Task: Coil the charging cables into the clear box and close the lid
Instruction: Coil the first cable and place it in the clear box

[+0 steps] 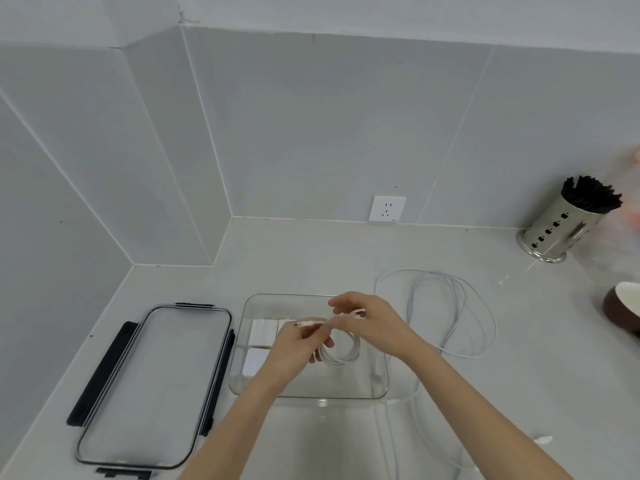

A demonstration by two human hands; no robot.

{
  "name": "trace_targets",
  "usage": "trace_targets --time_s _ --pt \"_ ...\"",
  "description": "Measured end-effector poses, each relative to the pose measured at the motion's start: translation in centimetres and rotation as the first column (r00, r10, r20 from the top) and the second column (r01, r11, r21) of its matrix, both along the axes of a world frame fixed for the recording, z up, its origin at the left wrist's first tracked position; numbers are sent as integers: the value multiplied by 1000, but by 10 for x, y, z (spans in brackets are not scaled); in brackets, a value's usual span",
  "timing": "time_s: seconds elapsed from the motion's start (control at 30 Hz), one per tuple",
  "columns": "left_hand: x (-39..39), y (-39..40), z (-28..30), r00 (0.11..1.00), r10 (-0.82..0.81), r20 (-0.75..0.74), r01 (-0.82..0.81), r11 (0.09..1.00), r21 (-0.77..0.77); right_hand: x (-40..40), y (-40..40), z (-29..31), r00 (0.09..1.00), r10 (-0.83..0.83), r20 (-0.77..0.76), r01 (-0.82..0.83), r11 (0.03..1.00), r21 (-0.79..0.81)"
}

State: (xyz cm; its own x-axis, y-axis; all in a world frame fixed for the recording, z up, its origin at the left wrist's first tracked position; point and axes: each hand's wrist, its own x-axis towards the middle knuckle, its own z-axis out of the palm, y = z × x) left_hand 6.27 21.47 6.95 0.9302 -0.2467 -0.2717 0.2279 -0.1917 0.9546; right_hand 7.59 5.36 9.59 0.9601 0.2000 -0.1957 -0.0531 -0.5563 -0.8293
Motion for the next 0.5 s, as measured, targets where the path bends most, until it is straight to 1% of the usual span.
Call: trace_targets --time_s 0.07,0.17,0.27,0.33,0.4,0.5 --pt "2 1 -5 1000 16 -21 -16 1000 -11 -3 -10 -4 1000 -19 8 20 1000 -15" --pt "5 -2 -11 995 19 -100 -21 1000 -19 -5 -22 -13 998 -24 -61 22 999 -33" --pt "7 -7 -16 985 7 -172 -12 1000 -28 -7 -24 -22 997 -12 -79 1 991 -131" --pt "10 -11 -19 979 -14 -205 10 1000 -23 -6 -24 -27 996 26 -81 -41 982 -184" --pt "13 -13 -21 973 -44 -227 44 999 -2 -4 -21 -30 996 88 -16 -89 946 -311" --pt "21 -15 -26 963 -45 -268 48 999 8 5 -17 -34 988 132 86 -68 849 -523"
